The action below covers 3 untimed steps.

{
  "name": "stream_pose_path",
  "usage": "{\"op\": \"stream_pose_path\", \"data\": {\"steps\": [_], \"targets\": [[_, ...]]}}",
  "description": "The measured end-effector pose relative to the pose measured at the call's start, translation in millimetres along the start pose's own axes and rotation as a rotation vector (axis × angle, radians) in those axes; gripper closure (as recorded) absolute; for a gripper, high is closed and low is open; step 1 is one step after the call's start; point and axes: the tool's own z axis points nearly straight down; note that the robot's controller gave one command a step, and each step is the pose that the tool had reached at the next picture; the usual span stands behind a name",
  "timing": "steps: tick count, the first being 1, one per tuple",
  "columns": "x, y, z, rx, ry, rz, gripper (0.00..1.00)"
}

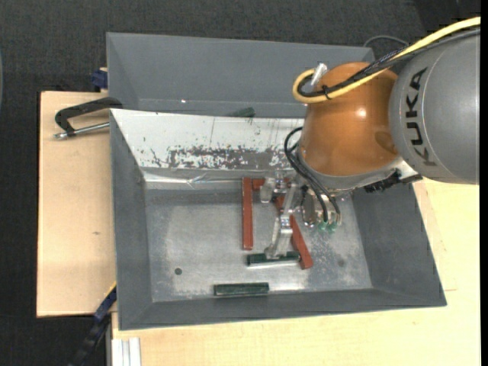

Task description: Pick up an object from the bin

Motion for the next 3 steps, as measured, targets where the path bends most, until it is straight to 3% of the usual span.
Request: {"op": "stream_pose_path", "data": {"steps": [1, 2, 3], "targets": [[-0.9, -7.5, 60.4, 0.0, 0.003, 0.014, 0.0], [-5.8, -29.6, 107.9, 0.001, 0.007, -0.153, 0.0], [15.8, -24.5, 139.1, 0.001, 0.008, -0.095, 1.0]]}}
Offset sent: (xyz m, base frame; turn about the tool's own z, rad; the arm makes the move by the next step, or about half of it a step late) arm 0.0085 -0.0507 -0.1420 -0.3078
